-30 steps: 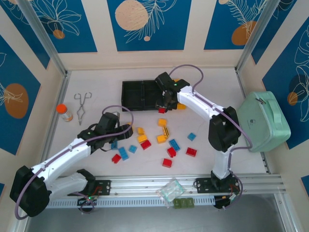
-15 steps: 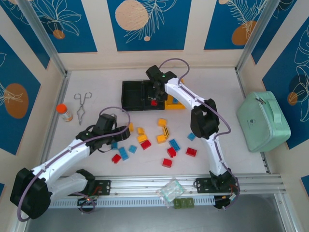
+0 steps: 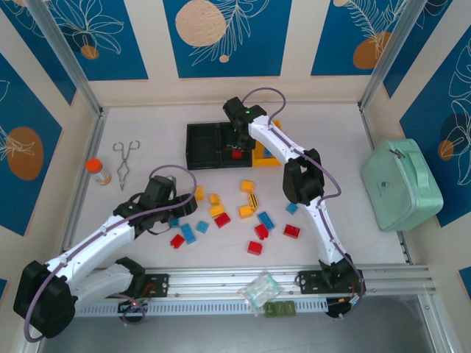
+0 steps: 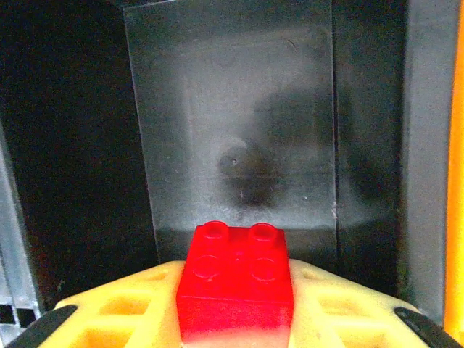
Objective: Sort the legos into containers by color
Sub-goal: Place the lego in the container.
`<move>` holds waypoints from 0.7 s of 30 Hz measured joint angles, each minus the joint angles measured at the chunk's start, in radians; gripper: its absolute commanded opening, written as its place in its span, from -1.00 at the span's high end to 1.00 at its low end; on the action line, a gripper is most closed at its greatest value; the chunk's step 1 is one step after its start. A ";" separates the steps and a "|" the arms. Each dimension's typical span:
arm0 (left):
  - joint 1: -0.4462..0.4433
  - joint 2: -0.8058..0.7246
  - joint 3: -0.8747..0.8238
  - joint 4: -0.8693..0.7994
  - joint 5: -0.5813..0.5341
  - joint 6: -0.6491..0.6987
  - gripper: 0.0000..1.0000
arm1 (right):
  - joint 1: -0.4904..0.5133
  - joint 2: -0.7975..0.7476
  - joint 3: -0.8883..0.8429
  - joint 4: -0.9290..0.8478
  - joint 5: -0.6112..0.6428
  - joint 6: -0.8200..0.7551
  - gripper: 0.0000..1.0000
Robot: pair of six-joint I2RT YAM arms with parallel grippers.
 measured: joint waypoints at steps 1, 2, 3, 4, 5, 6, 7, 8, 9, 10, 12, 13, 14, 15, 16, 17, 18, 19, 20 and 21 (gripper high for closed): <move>0.001 0.000 -0.002 -0.001 0.000 -0.003 -0.42 | 0.000 0.003 0.005 -0.003 0.000 -0.003 0.15; 0.001 0.000 -0.002 -0.004 0.000 -0.005 -0.42 | 0.000 0.004 0.013 -0.008 0.000 -0.006 0.12; 0.002 0.000 -0.003 -0.006 0.000 -0.005 -0.42 | 0.001 0.005 0.019 -0.013 0.000 -0.007 0.10; 0.002 0.000 -0.003 -0.008 0.000 -0.006 -0.42 | 0.001 0.005 0.026 -0.020 0.000 -0.010 0.07; 0.002 0.000 -0.003 -0.010 0.000 -0.007 -0.42 | 0.001 0.005 0.037 -0.025 0.000 -0.010 0.06; 0.002 0.000 -0.003 -0.011 0.000 -0.007 -0.43 | 0.001 0.005 0.043 -0.025 0.000 -0.011 0.06; 0.002 0.000 -0.003 -0.011 0.000 -0.007 -0.42 | 0.001 0.004 0.048 -0.026 0.000 -0.012 0.05; 0.002 0.000 -0.003 -0.011 0.000 -0.007 -0.43 | 0.002 0.004 0.050 -0.026 0.001 -0.013 0.05; 0.002 0.000 -0.003 -0.011 0.000 -0.007 -0.43 | 0.002 0.003 0.050 -0.027 0.001 -0.014 0.05; 0.002 0.000 -0.003 -0.011 0.000 -0.007 -0.43 | 0.002 0.003 0.048 -0.030 0.002 -0.015 0.05; 0.002 0.000 -0.003 -0.014 0.000 -0.007 -0.43 | 0.005 -0.010 0.027 -0.024 0.005 -0.017 0.05; 0.002 0.000 -0.003 -0.017 0.000 -0.007 -0.43 | 0.006 -0.028 -0.002 -0.020 0.005 -0.017 0.06; 0.002 -0.001 -0.003 -0.020 -0.001 -0.007 -0.43 | 0.010 -0.051 -0.039 -0.011 0.005 -0.018 0.06; 0.002 -0.002 -0.003 -0.023 -0.001 -0.007 -0.43 | 0.012 -0.078 -0.076 -0.001 0.006 -0.018 0.06; 0.002 -0.004 -0.003 -0.028 -0.001 -0.007 -0.44 | 0.016 -0.115 -0.126 0.013 0.007 -0.021 0.06; 0.002 -0.008 -0.003 -0.035 -0.001 -0.007 -0.43 | 0.020 -0.156 -0.177 0.026 0.007 -0.021 0.05; 0.002 -0.011 -0.003 -0.041 -0.002 -0.007 -0.43 | 0.023 -0.194 -0.220 0.039 0.006 -0.021 0.05; 0.002 -0.014 -0.003 -0.047 -0.005 -0.006 -0.44 | 0.026 -0.243 -0.273 0.058 0.003 -0.021 0.05; 0.002 -0.015 -0.003 -0.053 -0.006 -0.006 -0.43 | 0.029 -0.291 -0.322 0.079 0.003 -0.021 0.06; 0.002 -0.015 -0.003 -0.060 -0.011 -0.006 -0.44 | 0.032 -0.334 -0.365 0.099 0.000 -0.021 0.06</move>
